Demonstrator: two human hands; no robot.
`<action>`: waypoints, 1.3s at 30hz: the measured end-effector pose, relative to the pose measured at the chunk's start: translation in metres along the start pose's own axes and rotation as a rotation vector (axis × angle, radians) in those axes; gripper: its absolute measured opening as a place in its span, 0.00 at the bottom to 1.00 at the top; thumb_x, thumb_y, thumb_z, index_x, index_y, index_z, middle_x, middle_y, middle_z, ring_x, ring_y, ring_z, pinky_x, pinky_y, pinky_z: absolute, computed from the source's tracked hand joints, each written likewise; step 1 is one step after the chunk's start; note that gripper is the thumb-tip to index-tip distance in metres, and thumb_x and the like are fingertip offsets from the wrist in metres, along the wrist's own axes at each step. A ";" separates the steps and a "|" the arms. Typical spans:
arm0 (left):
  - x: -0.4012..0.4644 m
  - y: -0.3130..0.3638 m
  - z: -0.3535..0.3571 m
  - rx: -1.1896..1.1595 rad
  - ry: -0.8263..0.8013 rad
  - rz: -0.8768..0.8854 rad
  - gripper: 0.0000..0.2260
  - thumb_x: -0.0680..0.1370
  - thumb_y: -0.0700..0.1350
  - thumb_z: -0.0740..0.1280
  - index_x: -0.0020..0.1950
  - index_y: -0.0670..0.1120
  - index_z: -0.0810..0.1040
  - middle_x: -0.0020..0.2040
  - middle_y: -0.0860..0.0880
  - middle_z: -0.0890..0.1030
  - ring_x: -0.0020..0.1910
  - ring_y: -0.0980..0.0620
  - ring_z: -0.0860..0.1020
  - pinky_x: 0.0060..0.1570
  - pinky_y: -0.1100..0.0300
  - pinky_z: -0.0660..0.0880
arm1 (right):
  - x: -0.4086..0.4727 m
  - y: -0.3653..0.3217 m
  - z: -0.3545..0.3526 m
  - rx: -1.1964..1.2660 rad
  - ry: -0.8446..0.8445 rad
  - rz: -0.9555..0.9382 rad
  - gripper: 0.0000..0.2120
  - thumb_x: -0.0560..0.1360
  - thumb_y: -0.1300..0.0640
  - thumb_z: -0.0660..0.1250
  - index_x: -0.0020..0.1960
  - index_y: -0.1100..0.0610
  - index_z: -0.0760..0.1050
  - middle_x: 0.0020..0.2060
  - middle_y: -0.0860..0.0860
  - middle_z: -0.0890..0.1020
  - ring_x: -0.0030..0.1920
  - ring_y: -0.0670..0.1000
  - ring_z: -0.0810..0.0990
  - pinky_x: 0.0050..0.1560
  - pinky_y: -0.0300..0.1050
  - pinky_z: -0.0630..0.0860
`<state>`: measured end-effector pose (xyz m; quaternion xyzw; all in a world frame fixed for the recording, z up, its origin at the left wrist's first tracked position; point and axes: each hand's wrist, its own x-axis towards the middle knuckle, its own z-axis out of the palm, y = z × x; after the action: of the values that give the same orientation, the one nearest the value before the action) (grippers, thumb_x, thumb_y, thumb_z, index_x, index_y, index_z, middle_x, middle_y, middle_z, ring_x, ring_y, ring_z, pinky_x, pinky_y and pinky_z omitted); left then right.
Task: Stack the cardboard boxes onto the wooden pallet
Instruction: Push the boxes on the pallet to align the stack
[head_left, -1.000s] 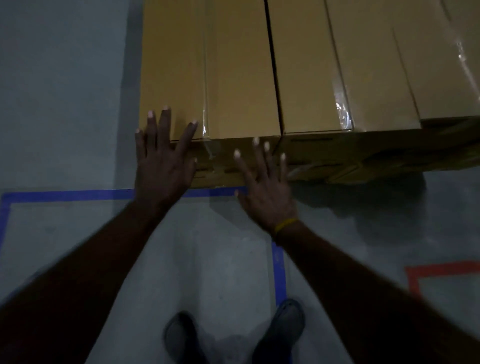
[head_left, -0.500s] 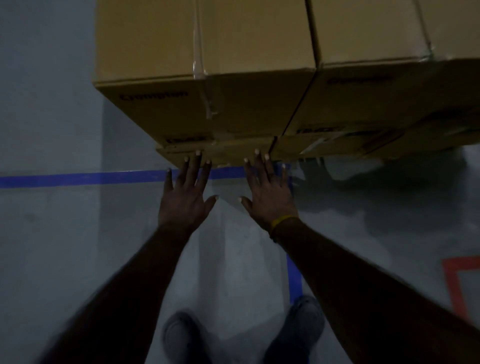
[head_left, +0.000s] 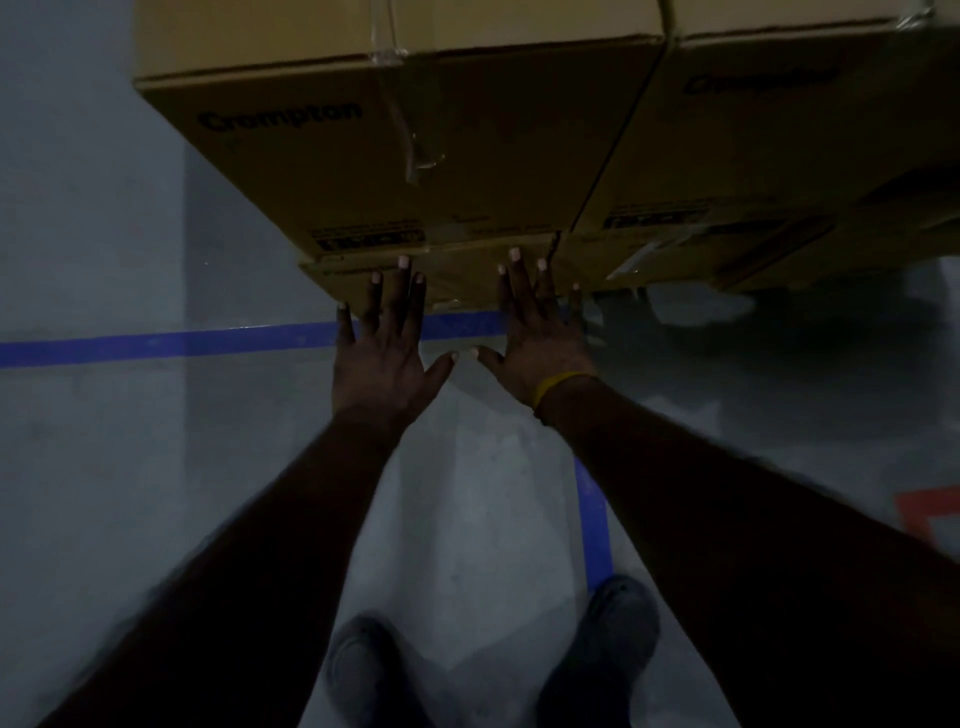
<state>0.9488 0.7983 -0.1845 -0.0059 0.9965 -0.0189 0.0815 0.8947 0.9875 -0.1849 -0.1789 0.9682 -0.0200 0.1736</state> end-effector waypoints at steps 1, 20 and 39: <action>0.001 0.001 -0.003 0.002 -0.013 -0.011 0.41 0.78 0.70 0.47 0.82 0.47 0.39 0.81 0.47 0.36 0.81 0.43 0.43 0.75 0.36 0.50 | 0.001 0.001 -0.005 0.019 -0.020 -0.006 0.47 0.78 0.31 0.54 0.80 0.54 0.31 0.78 0.50 0.29 0.78 0.57 0.30 0.75 0.66 0.37; 0.059 0.158 -0.226 -0.023 0.257 0.134 0.36 0.81 0.57 0.60 0.82 0.55 0.41 0.82 0.47 0.41 0.81 0.45 0.44 0.75 0.37 0.44 | -0.066 0.149 -0.210 -0.171 0.404 -0.003 0.51 0.75 0.36 0.65 0.81 0.55 0.36 0.79 0.60 0.37 0.79 0.62 0.37 0.74 0.68 0.41; 0.067 0.161 -0.266 -0.088 -0.068 0.090 0.33 0.84 0.54 0.57 0.82 0.49 0.42 0.82 0.48 0.42 0.81 0.44 0.46 0.76 0.38 0.51 | -0.054 0.144 -0.253 -0.051 -0.077 -0.059 0.58 0.74 0.47 0.75 0.79 0.56 0.30 0.78 0.57 0.31 0.78 0.62 0.33 0.73 0.70 0.42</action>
<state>0.8376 0.9675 0.0612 0.0348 0.9922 0.0289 0.1157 0.8060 1.1355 0.0562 -0.2126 0.9552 0.0066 0.2056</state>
